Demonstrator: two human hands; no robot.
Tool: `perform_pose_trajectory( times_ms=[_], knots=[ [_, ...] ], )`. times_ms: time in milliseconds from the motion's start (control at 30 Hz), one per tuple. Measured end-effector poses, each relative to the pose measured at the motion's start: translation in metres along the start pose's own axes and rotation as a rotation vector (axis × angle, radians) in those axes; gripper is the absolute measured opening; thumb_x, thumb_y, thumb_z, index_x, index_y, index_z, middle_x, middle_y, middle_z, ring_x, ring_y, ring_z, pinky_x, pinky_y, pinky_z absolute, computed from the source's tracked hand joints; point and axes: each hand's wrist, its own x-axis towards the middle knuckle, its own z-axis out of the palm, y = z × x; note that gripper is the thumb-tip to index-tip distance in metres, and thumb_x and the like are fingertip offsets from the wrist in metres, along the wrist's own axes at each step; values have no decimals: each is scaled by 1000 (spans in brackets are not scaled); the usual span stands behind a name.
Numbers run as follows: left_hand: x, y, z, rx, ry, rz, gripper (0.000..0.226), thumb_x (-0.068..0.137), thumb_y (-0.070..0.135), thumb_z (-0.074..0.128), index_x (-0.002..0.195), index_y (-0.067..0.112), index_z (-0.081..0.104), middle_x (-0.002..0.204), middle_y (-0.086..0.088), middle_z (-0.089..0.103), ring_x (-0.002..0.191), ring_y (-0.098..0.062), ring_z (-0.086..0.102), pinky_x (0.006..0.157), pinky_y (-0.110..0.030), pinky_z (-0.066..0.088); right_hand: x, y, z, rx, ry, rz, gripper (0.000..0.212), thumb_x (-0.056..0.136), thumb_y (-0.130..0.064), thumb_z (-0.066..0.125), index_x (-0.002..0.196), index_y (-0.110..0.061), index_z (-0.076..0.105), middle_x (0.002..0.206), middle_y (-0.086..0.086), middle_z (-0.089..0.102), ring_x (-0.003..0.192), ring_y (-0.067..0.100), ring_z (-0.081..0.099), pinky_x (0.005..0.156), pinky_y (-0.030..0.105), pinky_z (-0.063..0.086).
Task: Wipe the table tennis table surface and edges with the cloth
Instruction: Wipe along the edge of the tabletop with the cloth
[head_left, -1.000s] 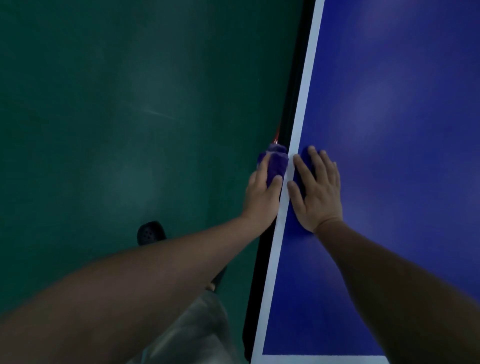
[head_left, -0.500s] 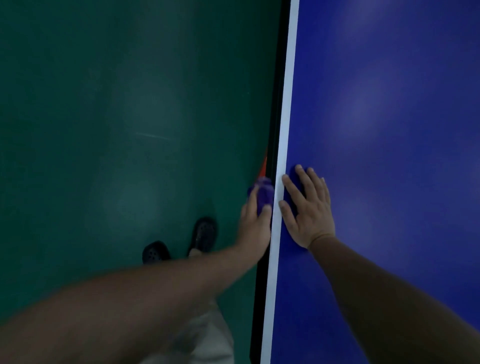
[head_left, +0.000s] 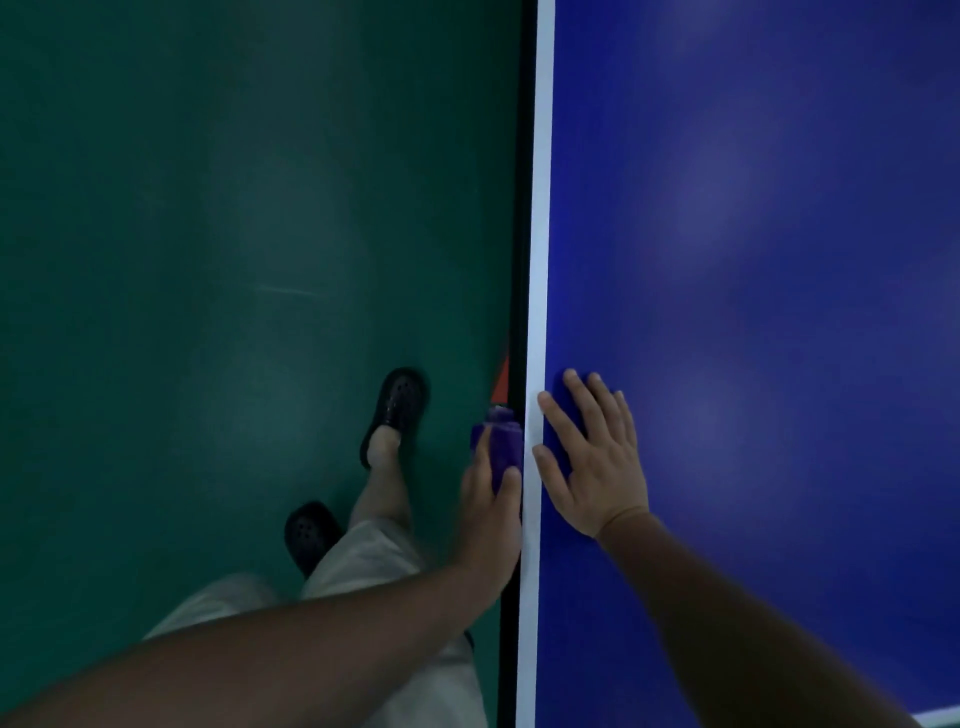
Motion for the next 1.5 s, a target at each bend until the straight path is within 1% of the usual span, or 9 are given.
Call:
perform_pose_trajectory(
  times_ms=[167,367,633,733,867,1000,1067,1200,1500],
  knots=[
    [41,39,2,13,18,-13,48,106,24,40,144,52,31,146,11,43,129,-1,45,98,-16,35,2,-3,-4,77,-5,29,53,99,-46,48,148,-24,47,162,5,32,152,28,22,123,51,15],
    [128,111,8,11,76,66,54,102,28,41,153,43,32,152,1,44,131,-16,49,113,-44,38,62,13,-25,218,89,26,35,103,-40,47,113,-16,70,120,-1,61,110,25,58,98,35,40],
    [107,103,4,93,57,28,57,95,45,40,150,49,30,148,5,48,124,1,51,109,-23,39,226,69,-36,85,59,25,50,105,-43,39,145,-17,51,162,8,31,152,32,18,124,51,15],
    [94,89,3,53,44,-1,54,94,45,41,147,54,31,141,6,52,127,-8,52,112,-39,41,247,67,-30,80,33,48,51,107,-43,32,151,-21,42,164,6,27,153,30,15,125,50,11],
    [132,115,9,6,109,-57,50,97,38,46,116,84,38,120,17,59,98,16,59,84,-9,48,247,69,-28,87,67,51,50,105,-42,37,151,-22,43,163,4,30,153,29,17,125,48,11],
    [206,169,14,-11,131,115,56,91,36,43,147,34,45,120,29,63,107,10,59,92,-16,46,248,70,-31,89,61,59,51,104,-43,40,151,-23,43,163,4,30,153,28,17,125,47,11],
    [244,203,16,16,142,163,51,91,38,41,142,36,46,112,31,66,100,9,62,85,-13,47,247,70,-30,88,59,57,51,104,-43,40,151,-23,43,163,3,29,153,28,17,125,47,11],
    [282,239,18,16,174,157,55,91,40,39,146,37,43,127,1,64,110,-17,64,101,-44,50,248,71,-29,76,66,55,51,104,-45,38,151,-23,44,163,4,30,153,28,18,125,48,12],
    [195,173,11,15,115,135,63,93,40,40,155,33,33,153,5,45,138,-12,44,117,-46,34,251,67,-34,59,40,60,50,103,-43,41,148,-22,50,161,5,33,151,30,23,123,50,17]
  ],
)
